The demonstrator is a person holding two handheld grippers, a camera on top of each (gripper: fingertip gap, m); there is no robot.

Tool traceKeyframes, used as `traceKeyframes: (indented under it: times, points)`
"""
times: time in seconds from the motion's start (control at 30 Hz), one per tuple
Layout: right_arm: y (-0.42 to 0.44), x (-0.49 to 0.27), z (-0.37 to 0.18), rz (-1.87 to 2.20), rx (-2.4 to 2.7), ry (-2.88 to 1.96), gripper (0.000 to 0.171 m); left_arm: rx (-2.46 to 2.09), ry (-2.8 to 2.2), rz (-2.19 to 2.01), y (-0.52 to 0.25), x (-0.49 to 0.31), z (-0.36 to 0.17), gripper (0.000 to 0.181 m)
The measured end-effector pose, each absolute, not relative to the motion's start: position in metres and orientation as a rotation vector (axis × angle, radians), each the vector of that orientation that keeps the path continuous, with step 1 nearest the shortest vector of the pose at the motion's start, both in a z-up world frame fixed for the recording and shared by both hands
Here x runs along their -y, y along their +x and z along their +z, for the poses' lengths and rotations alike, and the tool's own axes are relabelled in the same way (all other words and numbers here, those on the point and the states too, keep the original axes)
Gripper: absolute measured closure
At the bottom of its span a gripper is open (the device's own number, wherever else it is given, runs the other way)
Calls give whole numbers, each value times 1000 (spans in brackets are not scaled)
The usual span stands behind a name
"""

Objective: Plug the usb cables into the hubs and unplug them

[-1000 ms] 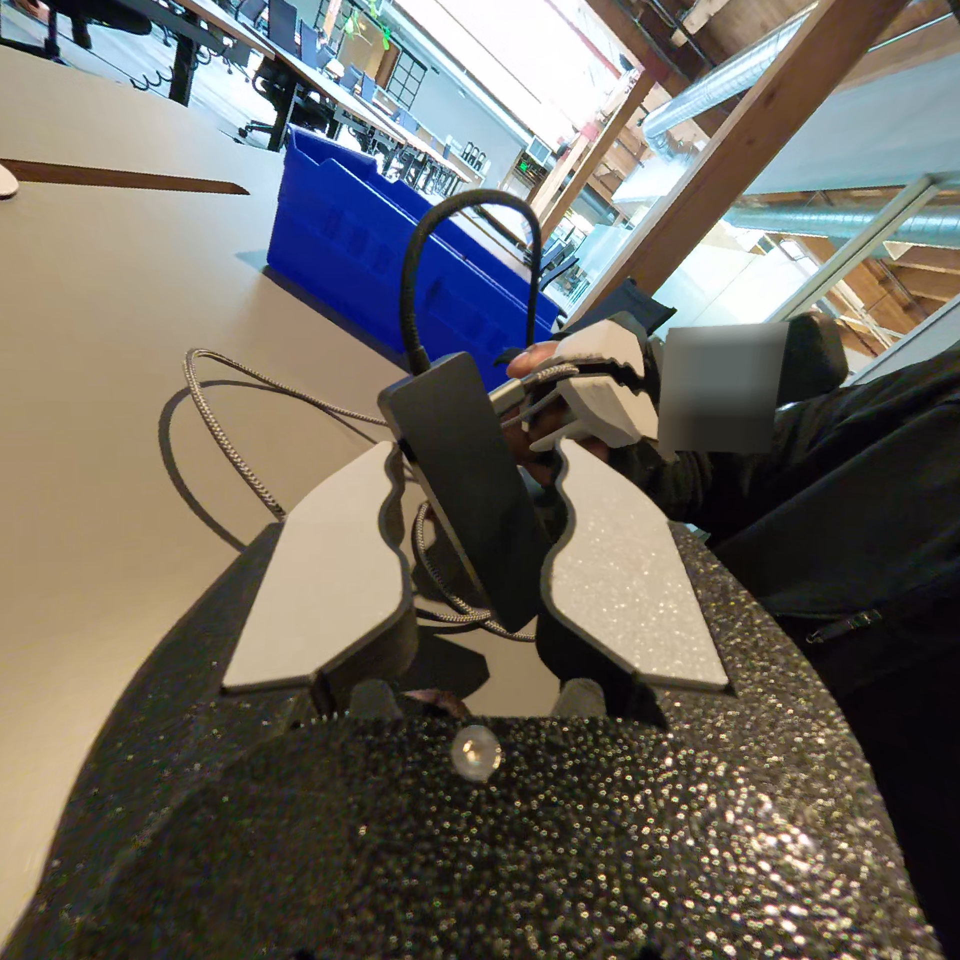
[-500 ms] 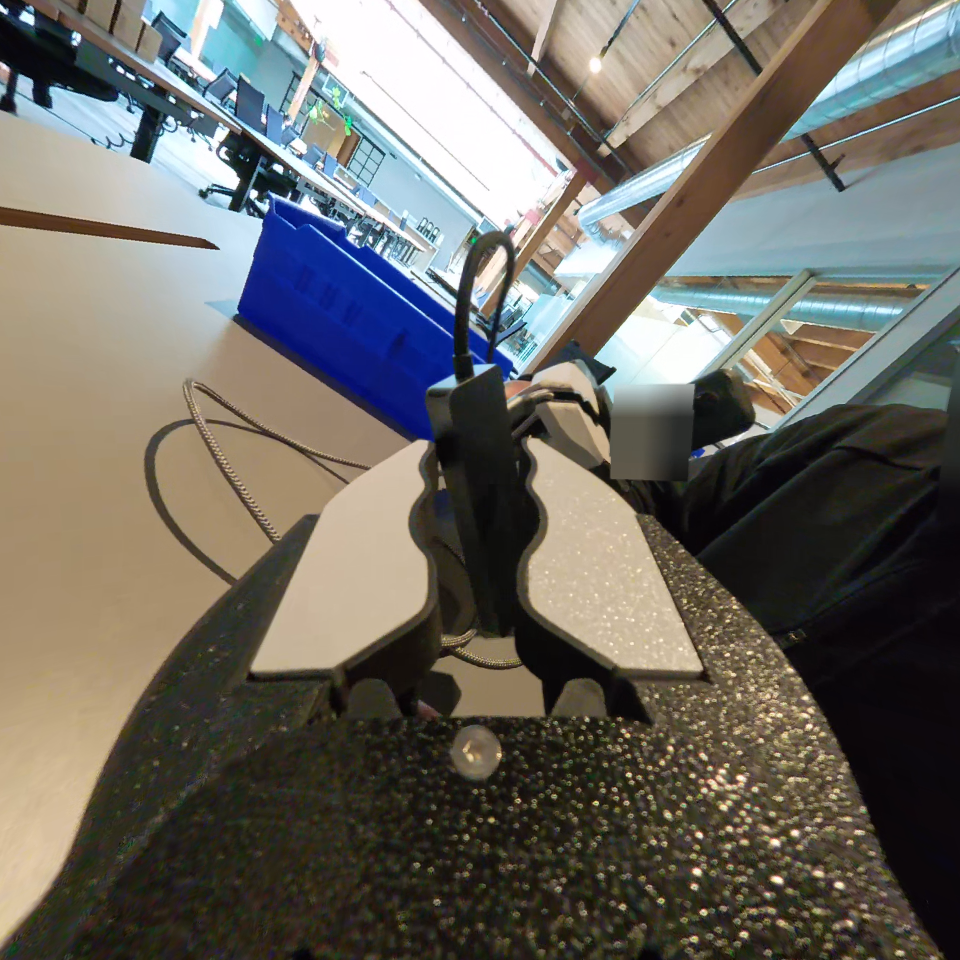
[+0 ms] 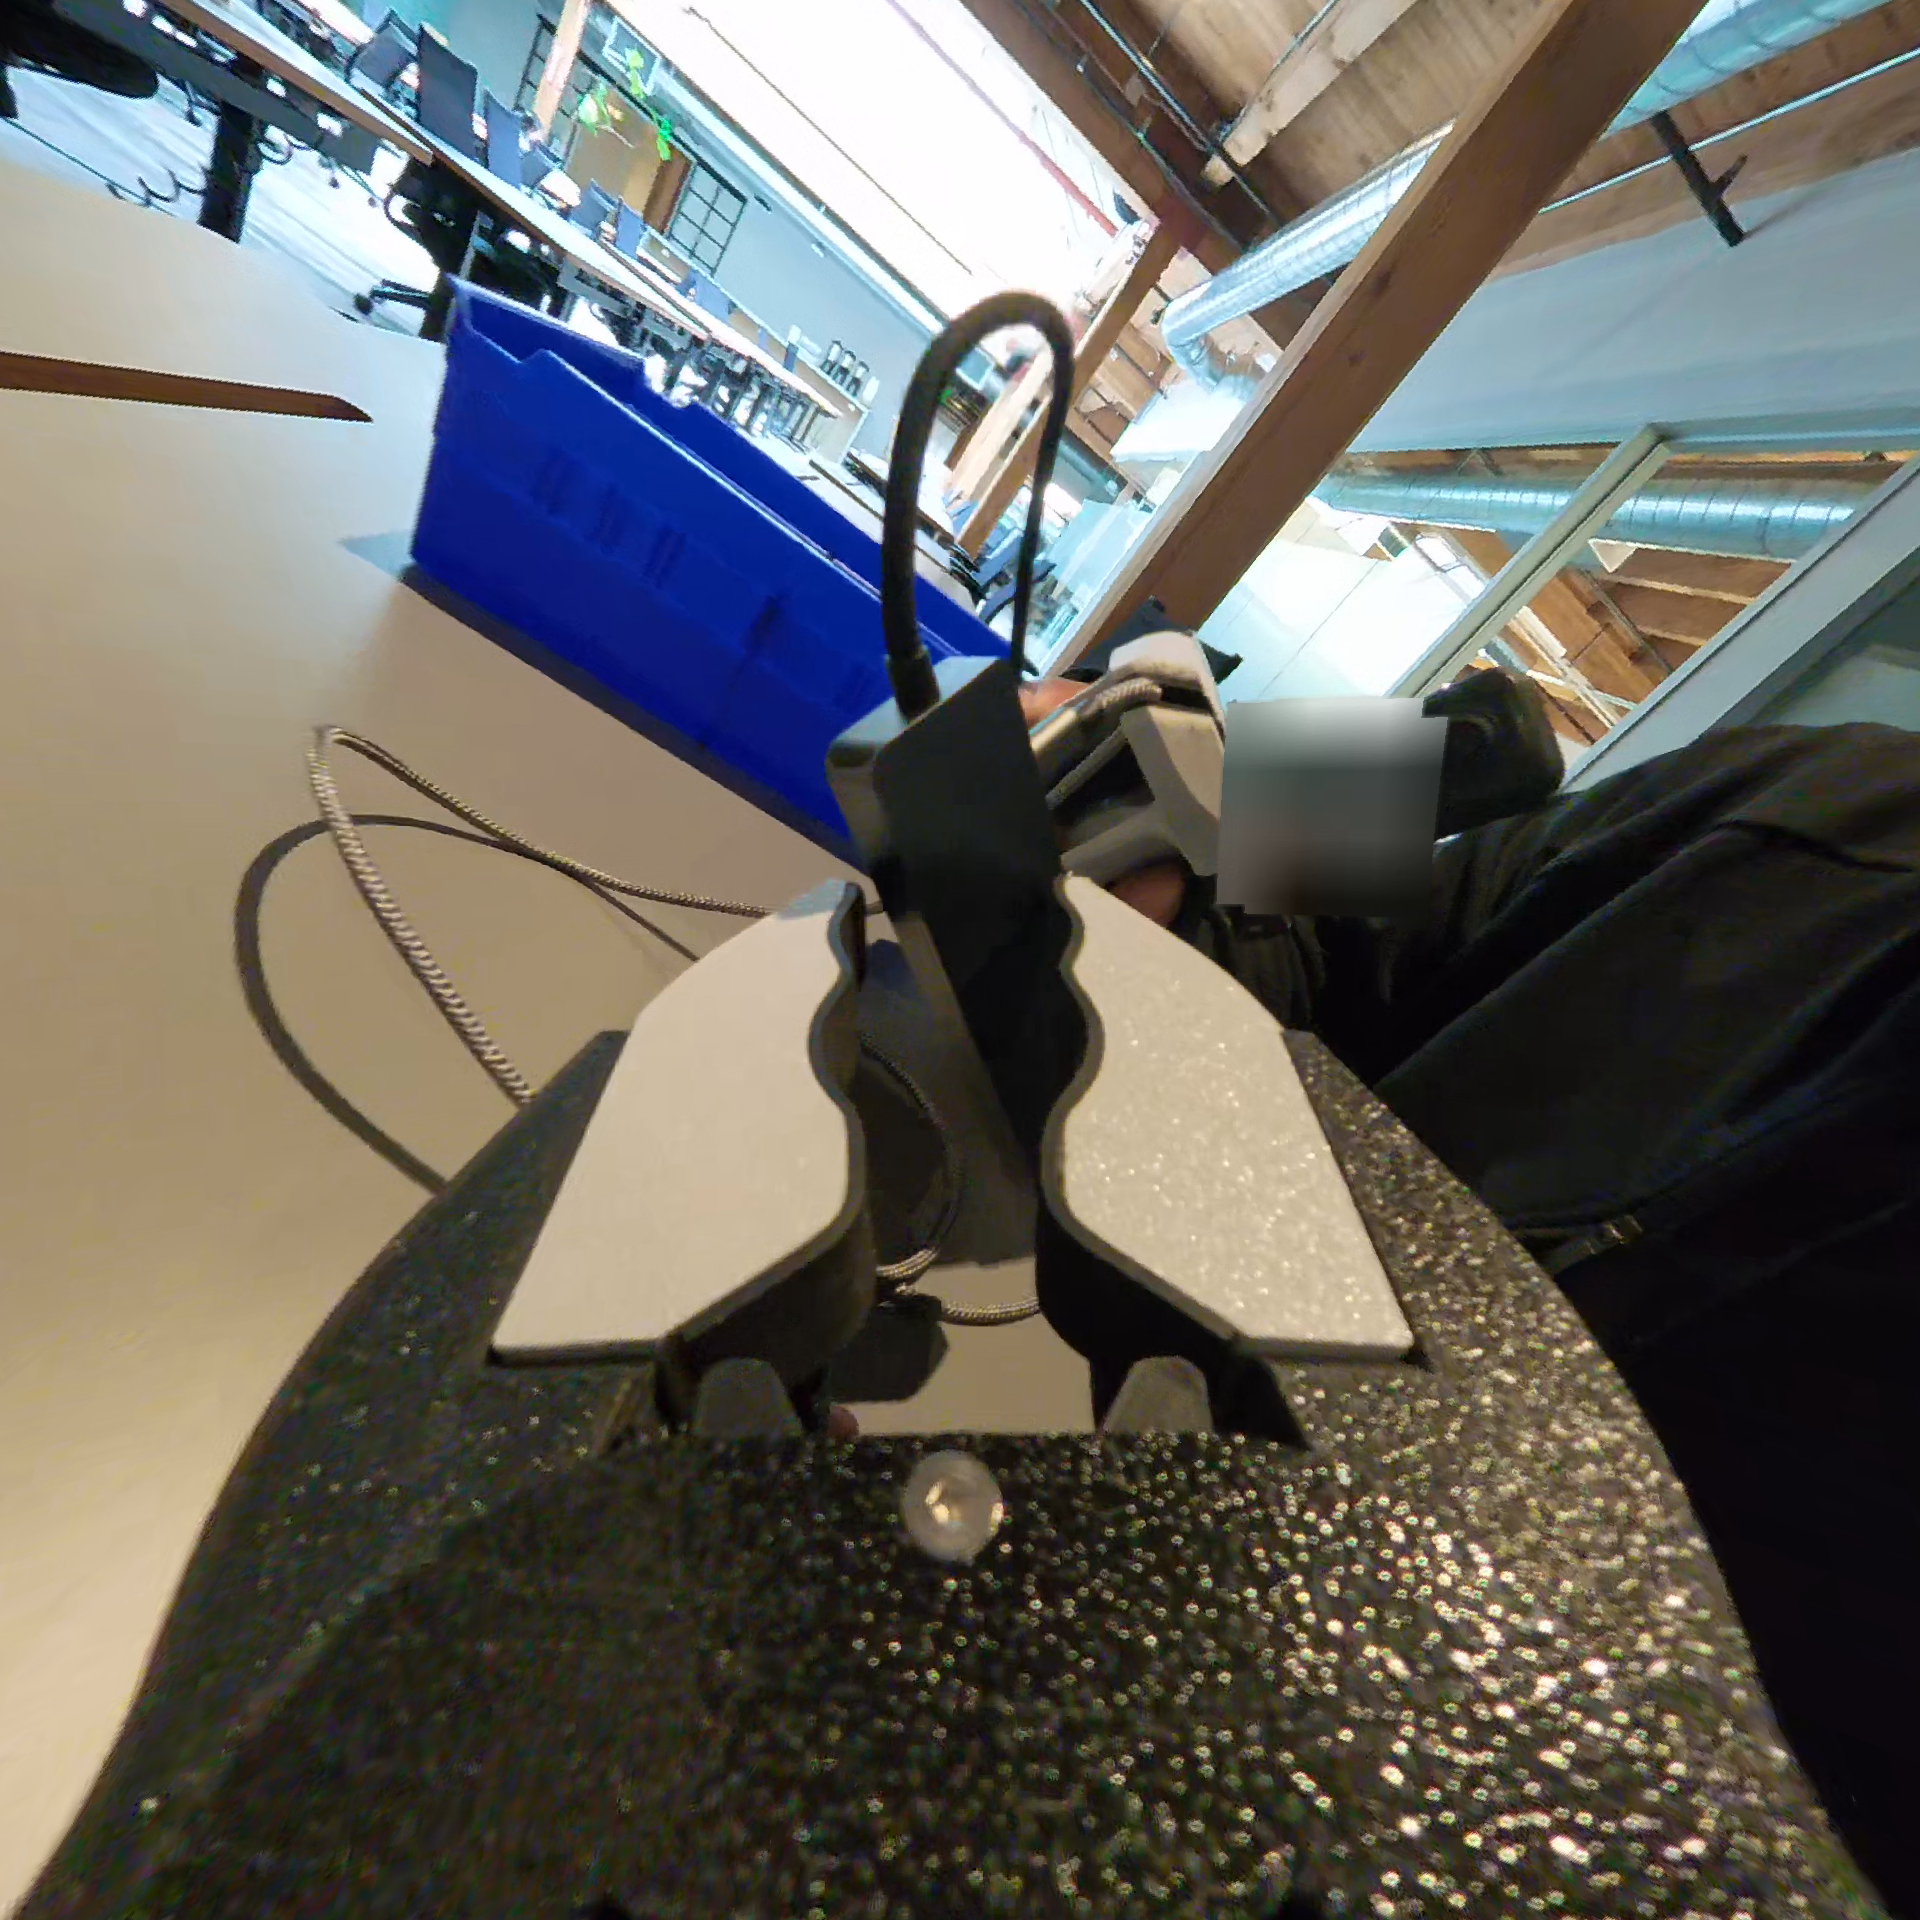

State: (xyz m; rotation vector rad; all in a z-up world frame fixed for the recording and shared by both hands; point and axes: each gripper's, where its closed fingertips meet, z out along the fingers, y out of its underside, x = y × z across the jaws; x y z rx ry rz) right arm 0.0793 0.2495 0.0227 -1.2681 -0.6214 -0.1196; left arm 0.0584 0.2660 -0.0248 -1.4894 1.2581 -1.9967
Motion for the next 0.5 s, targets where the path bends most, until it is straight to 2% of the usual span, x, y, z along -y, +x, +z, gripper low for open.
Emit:
traceKeyframes:
  times: [0.13, 0.5]
  points:
    - [83, -249, 26, -114, 598, -1260, 168, -1265, -1488, -2024, 65, -257, -24, 147]
    - [94, -252, 28, -72, 536, -1274, 168, -1167, -1364, -2141, 61, -260, -7, 165]
